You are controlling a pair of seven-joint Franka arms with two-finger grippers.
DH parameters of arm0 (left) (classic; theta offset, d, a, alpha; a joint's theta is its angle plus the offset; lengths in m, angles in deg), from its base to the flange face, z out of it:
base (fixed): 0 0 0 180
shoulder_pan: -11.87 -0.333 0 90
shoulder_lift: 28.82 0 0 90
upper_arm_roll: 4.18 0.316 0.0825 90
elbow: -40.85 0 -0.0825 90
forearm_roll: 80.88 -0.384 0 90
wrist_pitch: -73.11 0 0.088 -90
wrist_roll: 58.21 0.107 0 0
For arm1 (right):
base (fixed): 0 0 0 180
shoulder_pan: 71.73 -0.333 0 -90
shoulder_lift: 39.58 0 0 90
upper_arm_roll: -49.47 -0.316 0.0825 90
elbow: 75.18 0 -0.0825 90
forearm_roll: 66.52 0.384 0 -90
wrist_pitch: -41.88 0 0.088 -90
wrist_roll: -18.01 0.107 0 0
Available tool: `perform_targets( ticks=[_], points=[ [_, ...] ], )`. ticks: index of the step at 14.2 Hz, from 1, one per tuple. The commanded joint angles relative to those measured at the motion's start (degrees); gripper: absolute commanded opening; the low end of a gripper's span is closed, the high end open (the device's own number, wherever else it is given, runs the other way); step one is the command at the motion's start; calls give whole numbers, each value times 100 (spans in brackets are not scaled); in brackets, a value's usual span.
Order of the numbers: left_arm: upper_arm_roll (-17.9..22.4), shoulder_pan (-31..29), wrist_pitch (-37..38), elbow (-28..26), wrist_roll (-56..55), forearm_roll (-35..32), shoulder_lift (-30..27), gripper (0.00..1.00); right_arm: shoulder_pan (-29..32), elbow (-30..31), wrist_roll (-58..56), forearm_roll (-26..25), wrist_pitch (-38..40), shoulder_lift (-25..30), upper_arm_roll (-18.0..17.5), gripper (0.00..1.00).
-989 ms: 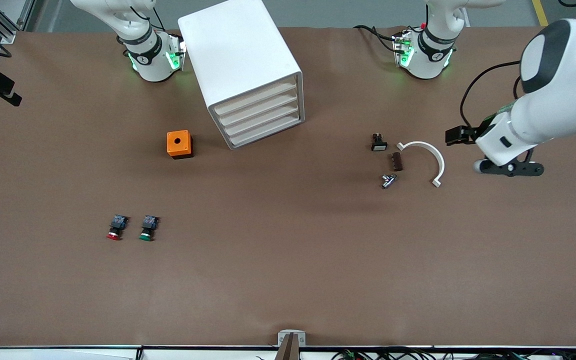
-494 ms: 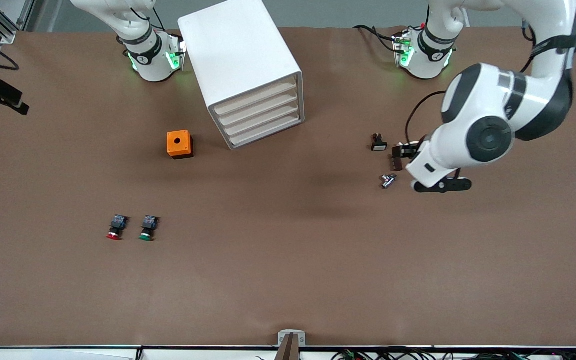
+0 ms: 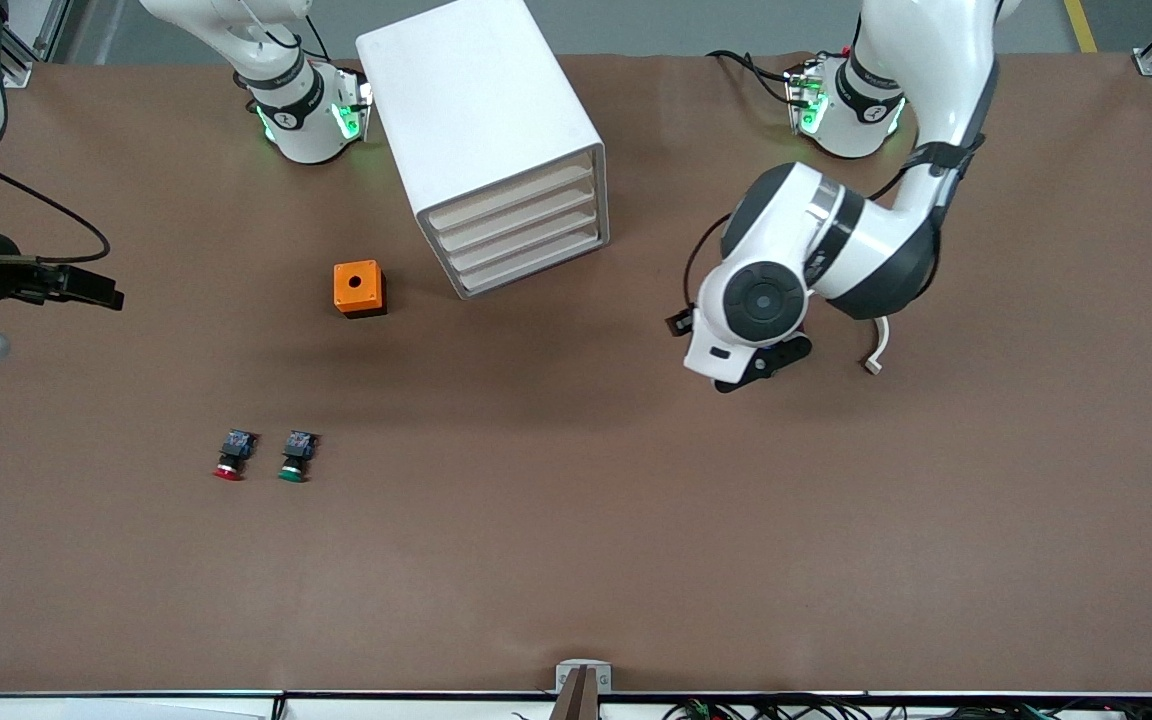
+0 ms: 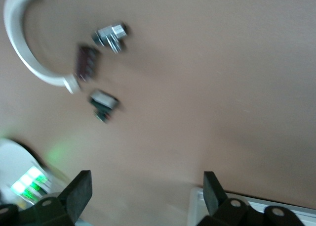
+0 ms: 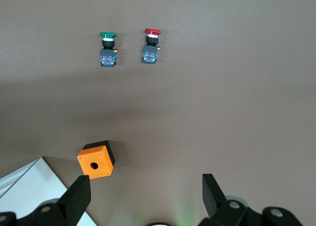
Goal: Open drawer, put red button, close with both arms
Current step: 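Reach the left gripper to the drawer handle while the right gripper reaches the red button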
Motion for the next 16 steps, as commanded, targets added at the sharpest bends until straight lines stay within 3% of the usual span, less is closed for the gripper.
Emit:
perform_targets(
  ticks=[1,5,10,16],
  points=[
    [35,214,211,749,-1293,520,507,99,-101,-108,79,-67,-223,-115,-4,100],
    [26,408,167,1278,-3059,1573,1053,99,-180,620,799,-5,-1145,-203,-13,100],
    [35,514,97,1305,-3940,2478,1395,99,-233,1814,967,-5,-2918,-246,-13,100],
    [26,523,184,1252,-4882,3491,1809,99,-163,2054,1073,-5,-4468,-1203,4,100]
  ],
)
